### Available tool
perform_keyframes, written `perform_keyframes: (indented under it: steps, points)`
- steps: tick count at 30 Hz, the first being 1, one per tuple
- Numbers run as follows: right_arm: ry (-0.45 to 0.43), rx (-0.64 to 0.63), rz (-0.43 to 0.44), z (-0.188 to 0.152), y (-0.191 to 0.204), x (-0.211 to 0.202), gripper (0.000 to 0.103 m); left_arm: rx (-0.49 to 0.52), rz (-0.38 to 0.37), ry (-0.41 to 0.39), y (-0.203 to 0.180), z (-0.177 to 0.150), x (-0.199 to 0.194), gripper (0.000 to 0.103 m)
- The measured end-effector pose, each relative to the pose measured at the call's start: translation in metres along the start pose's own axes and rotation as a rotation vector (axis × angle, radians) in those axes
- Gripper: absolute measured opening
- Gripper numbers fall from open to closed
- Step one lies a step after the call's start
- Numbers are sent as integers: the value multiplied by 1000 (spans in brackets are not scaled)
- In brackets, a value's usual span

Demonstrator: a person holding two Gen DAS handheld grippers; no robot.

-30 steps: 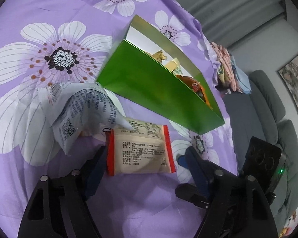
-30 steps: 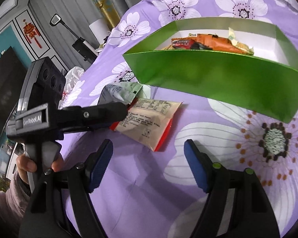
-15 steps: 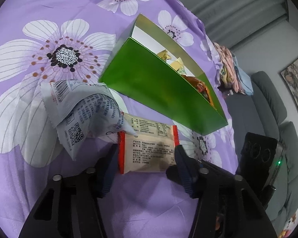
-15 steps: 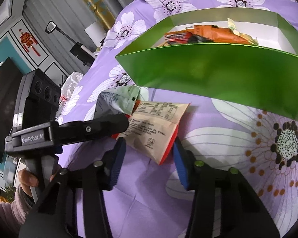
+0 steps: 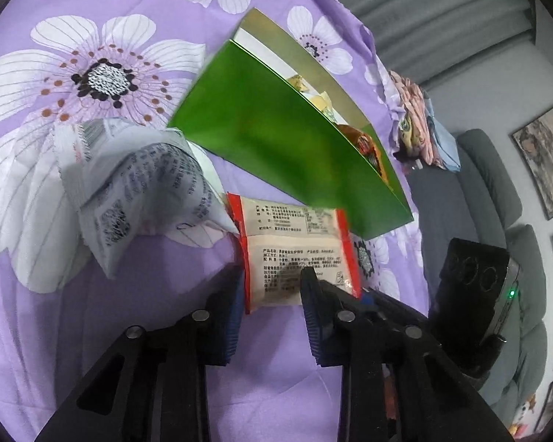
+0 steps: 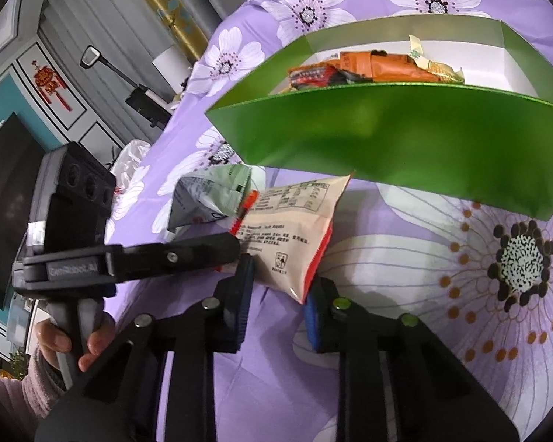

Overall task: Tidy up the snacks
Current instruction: 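Grasp the cream pack with the right gripper and lift it toward the box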

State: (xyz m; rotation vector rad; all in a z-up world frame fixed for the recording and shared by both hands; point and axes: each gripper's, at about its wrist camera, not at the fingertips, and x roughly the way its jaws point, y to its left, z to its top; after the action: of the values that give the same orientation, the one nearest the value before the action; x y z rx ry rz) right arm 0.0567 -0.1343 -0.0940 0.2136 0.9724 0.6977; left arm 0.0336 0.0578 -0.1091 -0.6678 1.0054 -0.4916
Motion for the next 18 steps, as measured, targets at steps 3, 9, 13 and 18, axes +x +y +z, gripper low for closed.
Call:
perform_keyframes:
  steps: [3,9,13,18]
  points:
    - [-3,-12,0,-1,2,-4,22,0,-6,0,-1,-1,-2,27]
    - [-25,-9,16,-1,2,-12,21,12,-28,-12,-8,-4,-6,27]
    - [-36,-21,18,0,5,-19,21,26,-35,-24,-15,-4,-9,27]
    - [-53,-36,20,1,11,-26,21,50,-34,-43,-23,-6,-15,27]
